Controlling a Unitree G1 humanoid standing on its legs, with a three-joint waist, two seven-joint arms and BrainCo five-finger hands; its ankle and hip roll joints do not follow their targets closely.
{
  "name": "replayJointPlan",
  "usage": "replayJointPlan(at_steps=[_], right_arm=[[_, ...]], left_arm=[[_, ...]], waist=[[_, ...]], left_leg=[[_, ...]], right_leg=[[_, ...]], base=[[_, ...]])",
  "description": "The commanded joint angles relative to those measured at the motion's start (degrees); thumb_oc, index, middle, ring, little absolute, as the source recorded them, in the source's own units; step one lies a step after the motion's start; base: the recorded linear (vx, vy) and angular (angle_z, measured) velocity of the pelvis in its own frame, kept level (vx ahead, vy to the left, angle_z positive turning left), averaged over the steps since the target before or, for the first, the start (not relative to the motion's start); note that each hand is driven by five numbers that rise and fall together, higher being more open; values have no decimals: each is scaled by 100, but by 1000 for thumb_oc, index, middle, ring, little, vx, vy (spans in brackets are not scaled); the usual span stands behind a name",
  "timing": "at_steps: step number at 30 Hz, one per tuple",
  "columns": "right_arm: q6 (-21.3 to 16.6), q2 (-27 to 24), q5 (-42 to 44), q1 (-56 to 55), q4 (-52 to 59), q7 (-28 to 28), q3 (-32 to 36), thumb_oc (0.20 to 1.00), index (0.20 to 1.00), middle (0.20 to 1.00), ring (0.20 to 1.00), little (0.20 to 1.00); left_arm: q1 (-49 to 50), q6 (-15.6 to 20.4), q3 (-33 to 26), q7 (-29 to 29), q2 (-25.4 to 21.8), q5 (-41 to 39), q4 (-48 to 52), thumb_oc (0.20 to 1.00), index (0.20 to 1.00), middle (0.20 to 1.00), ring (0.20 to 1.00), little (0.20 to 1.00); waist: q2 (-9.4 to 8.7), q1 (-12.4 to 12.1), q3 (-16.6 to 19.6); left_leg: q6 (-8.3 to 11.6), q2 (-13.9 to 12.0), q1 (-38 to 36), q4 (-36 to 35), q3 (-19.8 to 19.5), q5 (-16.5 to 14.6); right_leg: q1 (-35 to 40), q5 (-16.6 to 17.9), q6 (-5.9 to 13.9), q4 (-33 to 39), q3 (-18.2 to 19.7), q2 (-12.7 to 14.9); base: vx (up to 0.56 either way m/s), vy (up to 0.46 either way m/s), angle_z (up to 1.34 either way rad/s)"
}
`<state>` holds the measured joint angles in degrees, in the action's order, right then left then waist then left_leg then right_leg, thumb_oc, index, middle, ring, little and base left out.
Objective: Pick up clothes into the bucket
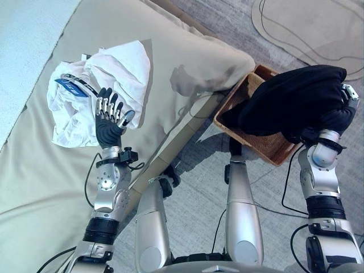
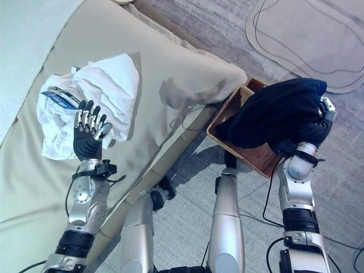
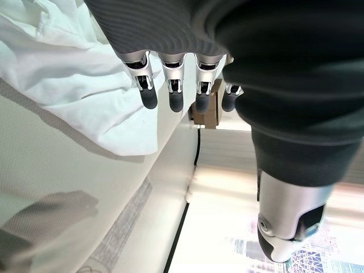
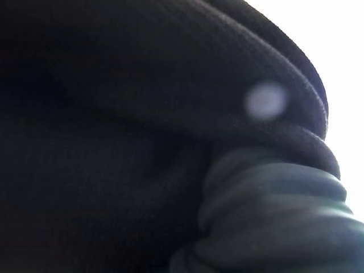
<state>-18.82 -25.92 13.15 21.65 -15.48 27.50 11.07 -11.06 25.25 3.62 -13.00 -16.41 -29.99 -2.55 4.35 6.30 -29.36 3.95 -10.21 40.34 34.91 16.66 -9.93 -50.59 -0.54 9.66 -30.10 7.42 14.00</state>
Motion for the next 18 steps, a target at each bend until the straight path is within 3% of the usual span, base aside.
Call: replayJointPlan(at_steps=[1,13,18], right_arm=[[-218,-371,-317,30,-190,285,-21,200,200,200,200,200],[304,-1029,-504,1239,-2670,311,-1041,200,200,200,200,200],[424,-1192,-438,1733,-3287,197,-1391,200,200,200,200,200]], left_arm=[[140,460,68,-100,-51,227,593,1000,1000,1000,1000,1000],[-116,600,383,-87,-158,-42,911,1000,1000,1000,1000,1000],[-156,579,436,-79,-191,-125,1000,1000,1000,1000,1000,1000]], waist=[[144,-49,430],[426,-326,540],[457,-394,582]], left_leg=[[-292,216,356,1121,-136,-1018],[-399,359,1331,1706,-324,-1106],[-425,354,1589,1872,-328,-1128]], right_leg=[[-297,-467,-167,-816,-108,3],[-1311,-623,-256,-1581,100,36],[-1583,-632,-270,-1759,149,41]], base=[[-11,24,-7],[-10,9,4],[-6,1,17]])
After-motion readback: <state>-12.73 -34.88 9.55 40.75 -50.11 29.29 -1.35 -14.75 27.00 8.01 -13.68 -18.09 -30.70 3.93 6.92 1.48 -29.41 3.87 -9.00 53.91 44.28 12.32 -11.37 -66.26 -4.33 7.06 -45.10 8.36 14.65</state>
